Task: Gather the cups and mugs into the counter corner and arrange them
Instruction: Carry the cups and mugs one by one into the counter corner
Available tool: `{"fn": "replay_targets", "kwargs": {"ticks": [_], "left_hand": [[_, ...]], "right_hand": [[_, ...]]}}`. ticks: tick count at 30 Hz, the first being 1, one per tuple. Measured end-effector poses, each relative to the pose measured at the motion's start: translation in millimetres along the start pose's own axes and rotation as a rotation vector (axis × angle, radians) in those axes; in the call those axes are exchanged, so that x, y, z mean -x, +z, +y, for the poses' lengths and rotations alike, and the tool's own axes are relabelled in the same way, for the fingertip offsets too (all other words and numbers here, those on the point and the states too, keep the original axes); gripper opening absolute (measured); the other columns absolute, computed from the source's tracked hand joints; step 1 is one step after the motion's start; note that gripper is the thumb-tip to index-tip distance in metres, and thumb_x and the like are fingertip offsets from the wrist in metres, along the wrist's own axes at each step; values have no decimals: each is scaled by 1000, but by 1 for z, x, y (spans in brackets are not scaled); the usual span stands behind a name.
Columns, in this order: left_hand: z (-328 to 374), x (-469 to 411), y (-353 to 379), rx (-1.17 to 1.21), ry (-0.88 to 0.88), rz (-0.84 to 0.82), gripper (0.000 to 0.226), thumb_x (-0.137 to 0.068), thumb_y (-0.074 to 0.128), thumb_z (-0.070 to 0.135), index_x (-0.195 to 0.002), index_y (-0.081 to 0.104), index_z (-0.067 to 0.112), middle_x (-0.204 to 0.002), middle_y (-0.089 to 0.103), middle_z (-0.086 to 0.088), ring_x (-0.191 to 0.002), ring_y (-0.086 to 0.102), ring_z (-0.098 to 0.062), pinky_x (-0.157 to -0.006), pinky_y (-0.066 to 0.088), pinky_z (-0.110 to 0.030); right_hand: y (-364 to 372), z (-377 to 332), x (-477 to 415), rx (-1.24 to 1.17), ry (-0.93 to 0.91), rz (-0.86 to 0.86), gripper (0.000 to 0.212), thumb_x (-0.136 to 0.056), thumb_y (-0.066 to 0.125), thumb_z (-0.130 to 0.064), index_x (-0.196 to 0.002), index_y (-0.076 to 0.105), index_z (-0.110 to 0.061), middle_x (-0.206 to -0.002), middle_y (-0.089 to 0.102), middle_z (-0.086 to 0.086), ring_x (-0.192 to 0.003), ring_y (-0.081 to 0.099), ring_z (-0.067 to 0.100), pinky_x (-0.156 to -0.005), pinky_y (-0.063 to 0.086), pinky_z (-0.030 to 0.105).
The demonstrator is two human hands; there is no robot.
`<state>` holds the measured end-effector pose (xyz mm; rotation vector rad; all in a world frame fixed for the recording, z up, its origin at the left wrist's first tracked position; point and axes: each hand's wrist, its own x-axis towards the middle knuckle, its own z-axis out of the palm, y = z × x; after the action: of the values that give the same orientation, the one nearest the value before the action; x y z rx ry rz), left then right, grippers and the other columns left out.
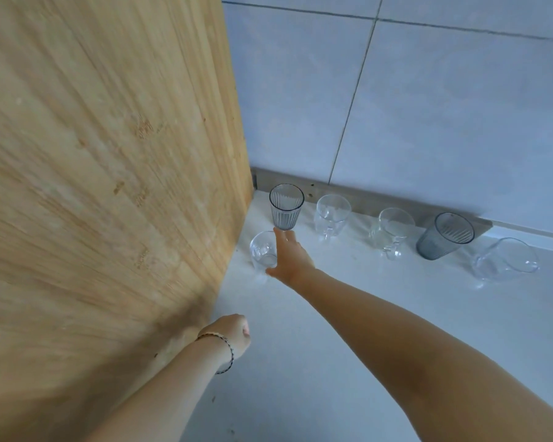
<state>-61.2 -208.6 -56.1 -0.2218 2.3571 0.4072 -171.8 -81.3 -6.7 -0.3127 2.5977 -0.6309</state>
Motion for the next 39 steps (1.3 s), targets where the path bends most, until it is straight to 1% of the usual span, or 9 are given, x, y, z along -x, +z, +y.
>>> {"fn": "replay_targets", "kwargs": {"ticks": [5,9,14,17,20,25,30,33,39], "left_hand": [[15,-2,-3,-55,42,10,16,-86,37,11,-80,46,24,-91,49,4,-82,43,-20,-80,42,-27],[49,-10,-10,-144,94,2,18,-84,39,9,-75,42,24,-88,45,3,-79,39,-20,-74,35,-25],[136,-13,-9,-242,243,-3,16,-87,39,9,-81,47,21,-91,50,0,-82,46,-21,-77,42,-27],[203,-8,0,-327,350,-14,14,-92,37,14,-89,49,21,-105,57,-2,-99,56,-21,-91,46,-29],[275,0,19,-399,445,-7,12,-92,39,15,-85,47,21,-100,55,-1,-93,53,-20,-86,43,-26],[395,27,67,-443,523,11,13,-92,40,15,-86,47,24,-121,62,-3,-114,58,-21,-96,44,-27],[502,50,129,-389,540,8,22,-91,42,14,-74,46,26,-120,62,-3,-112,58,-21,-92,44,-23],[568,70,169,-363,562,-9,33,-91,42,14,-62,41,29,-102,60,0,-96,56,-19,-84,41,-22],[674,111,237,-444,620,-74,14,-92,43,17,-82,49,25,-110,62,-1,-98,57,-18,-89,44,-25]], "right_hand": [[1,37,35,-83,90,-62,75,-88,63,-25,-147,21,-12,-142,41,10,-127,47,27,-103,42,37],[-15,107,89,-75,261,-142,45,-92,54,-29,-135,45,-20,-127,60,1,-120,54,18,-96,43,29],[-51,215,170,45,522,-235,46,-92,53,-30,-135,46,-18,-140,48,3,-129,47,21,-102,40,33],[-80,276,226,17,649,-189,46,-92,52,-31,-135,47,-17,-142,46,3,-131,44,21,-108,38,34],[-108,333,284,-41,740,-118,45,-93,52,-32,-135,47,-17,-141,48,2,-132,43,20,-108,37,32],[-144,437,373,-133,845,13,43,-92,55,-28,-132,51,-15,-136,54,5,-128,47,21,-106,40,28],[-165,541,444,-179,885,101,40,-90,56,-27,-128,54,-16,-128,60,6,-123,52,22,-103,42,28],[-182,600,486,-181,893,140,39,-91,54,-28,-129,53,-17,-128,59,3,-122,52,22,-99,42,28],[-214,687,570,-142,965,182,48,-90,56,-31,-135,46,-18,-137,47,6,-125,47,24,-101,39,32]]}}
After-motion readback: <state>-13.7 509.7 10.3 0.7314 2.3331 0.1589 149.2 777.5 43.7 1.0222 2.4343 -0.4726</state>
